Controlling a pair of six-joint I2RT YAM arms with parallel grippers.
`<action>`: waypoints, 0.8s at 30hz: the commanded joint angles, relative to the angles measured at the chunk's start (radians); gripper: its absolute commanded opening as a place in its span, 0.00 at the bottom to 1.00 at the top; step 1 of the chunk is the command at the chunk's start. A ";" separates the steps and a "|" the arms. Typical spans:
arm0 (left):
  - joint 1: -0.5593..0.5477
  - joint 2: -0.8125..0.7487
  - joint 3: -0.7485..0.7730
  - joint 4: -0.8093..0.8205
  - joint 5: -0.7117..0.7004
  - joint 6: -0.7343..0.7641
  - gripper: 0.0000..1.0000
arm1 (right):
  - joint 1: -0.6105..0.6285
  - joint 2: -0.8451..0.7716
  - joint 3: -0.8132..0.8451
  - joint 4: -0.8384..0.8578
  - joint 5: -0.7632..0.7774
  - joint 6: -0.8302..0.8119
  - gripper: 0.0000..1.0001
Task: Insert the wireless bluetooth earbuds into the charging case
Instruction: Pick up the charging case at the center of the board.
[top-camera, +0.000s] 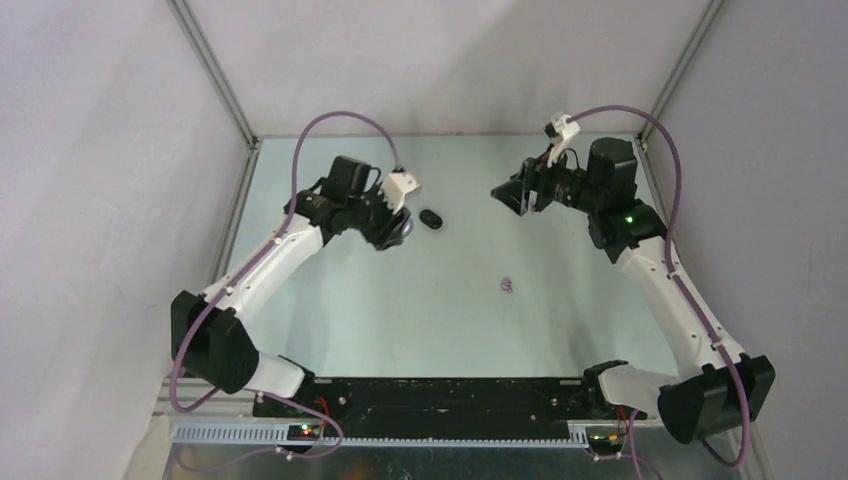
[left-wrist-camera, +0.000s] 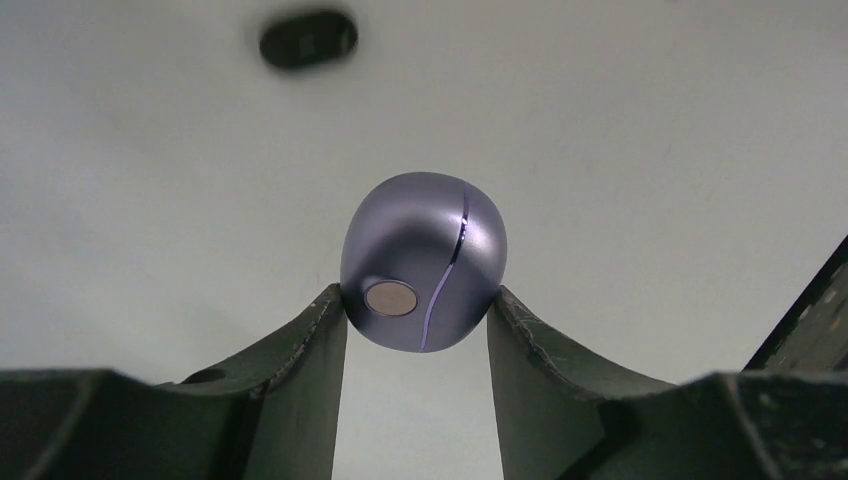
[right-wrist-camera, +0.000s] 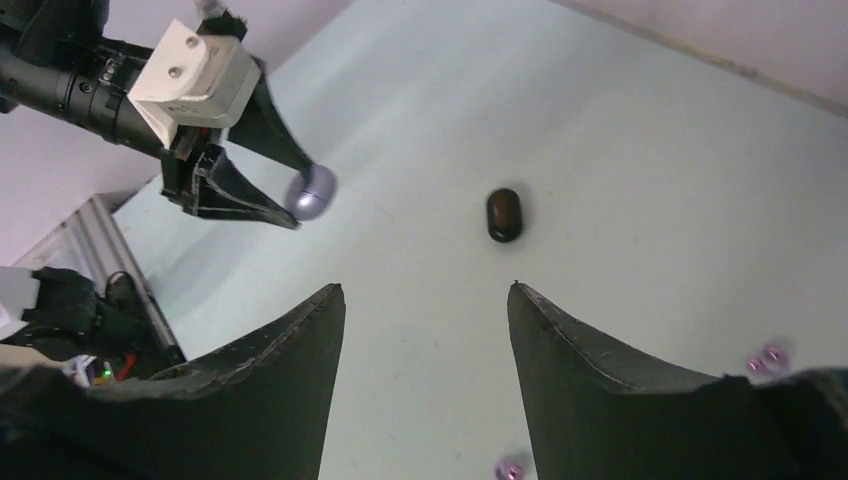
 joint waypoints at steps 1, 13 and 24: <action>-0.111 0.016 0.167 0.135 -0.011 -0.206 0.29 | 0.061 0.063 0.080 0.054 -0.024 0.133 0.66; -0.258 0.059 0.245 0.202 -0.124 -0.238 0.28 | 0.161 0.162 0.029 0.109 -0.069 0.273 0.64; -0.375 0.052 0.205 0.224 -0.197 -0.205 0.28 | 0.164 0.188 0.010 0.110 -0.079 0.287 0.61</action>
